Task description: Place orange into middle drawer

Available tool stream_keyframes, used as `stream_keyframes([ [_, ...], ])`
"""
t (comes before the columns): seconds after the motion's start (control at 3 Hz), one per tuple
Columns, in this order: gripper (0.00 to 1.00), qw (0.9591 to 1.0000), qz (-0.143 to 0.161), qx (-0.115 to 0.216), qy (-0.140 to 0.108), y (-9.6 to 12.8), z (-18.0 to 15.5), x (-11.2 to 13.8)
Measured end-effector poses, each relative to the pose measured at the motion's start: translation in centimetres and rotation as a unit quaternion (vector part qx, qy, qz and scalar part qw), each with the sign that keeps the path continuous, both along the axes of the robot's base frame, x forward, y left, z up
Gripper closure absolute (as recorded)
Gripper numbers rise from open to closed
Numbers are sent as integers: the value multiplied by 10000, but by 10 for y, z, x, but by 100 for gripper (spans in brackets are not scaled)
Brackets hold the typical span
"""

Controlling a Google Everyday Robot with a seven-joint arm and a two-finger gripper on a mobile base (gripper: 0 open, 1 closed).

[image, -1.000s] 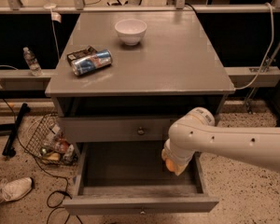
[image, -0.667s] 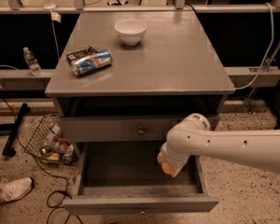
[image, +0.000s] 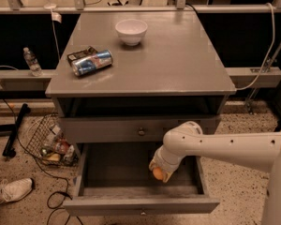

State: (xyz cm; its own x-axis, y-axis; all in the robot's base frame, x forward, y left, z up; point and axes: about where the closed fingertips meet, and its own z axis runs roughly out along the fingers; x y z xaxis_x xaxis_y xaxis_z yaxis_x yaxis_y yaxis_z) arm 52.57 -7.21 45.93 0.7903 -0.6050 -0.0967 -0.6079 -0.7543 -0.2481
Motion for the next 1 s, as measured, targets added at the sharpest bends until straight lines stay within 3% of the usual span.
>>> stream_keyframes([
  [0.33,100,9998,75,172,-17,8,-21,0],
  [0.67,100,9992,-63,298,-240,16,-33,2],
  [1.0,84,9990,-101,334,-274,18,-34,4],
])
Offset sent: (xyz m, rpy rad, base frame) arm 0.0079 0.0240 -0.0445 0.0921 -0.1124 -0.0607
